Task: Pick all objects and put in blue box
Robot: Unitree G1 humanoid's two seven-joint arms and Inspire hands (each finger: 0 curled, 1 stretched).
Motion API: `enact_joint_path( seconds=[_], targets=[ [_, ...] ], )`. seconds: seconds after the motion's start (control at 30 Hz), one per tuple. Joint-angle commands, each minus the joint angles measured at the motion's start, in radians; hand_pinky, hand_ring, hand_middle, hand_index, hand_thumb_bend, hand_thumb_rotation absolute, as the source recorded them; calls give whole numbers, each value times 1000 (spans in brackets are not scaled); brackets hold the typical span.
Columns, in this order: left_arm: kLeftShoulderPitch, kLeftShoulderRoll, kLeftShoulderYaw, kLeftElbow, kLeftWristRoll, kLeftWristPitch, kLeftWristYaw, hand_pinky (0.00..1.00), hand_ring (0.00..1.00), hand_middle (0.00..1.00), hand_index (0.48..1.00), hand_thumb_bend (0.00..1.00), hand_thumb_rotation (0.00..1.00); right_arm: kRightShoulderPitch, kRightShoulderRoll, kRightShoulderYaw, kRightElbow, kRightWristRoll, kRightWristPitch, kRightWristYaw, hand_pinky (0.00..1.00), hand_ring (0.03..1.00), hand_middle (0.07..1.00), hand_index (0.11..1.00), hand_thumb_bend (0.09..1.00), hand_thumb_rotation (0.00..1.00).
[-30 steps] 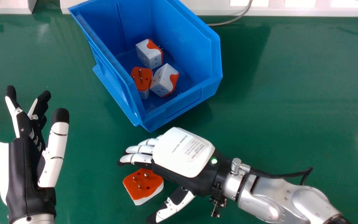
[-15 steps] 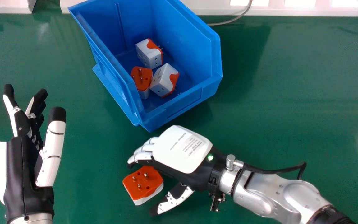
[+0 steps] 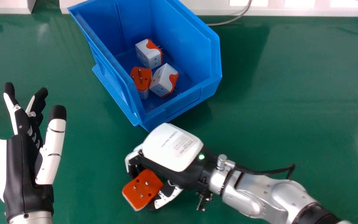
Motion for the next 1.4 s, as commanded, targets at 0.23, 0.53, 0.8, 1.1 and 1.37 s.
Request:
enact_joint_path(
  seconds=[0.23,0.53,0.8,1.1,1.37],
  targets=[
    [-6,3,5,-24,-8,-11,-1,971,947,919,913,597,756,22,-18,-27,-19,87,10,74,119,165,241,470,488,150],
    [4,6,9,-24,3,-12,-1,975,954,930,923,595,787,175,-112,-104,-253,95,22,1,104,146,214,470,487,153],
    [-5,-1,8,-12,-5,-19,-1,961,940,917,908,616,767,382,-202,-265,-562,131,65,-15,67,107,161,469,487,158],
    [-21,-2,8,2,12,-19,7,941,934,916,912,592,771,406,-202,-448,-748,173,125,-1,61,96,149,469,489,155],
    [-32,-2,8,29,28,-41,20,890,908,890,886,556,742,217,-138,-470,-707,162,190,26,67,102,156,469,483,164]
  ],
)
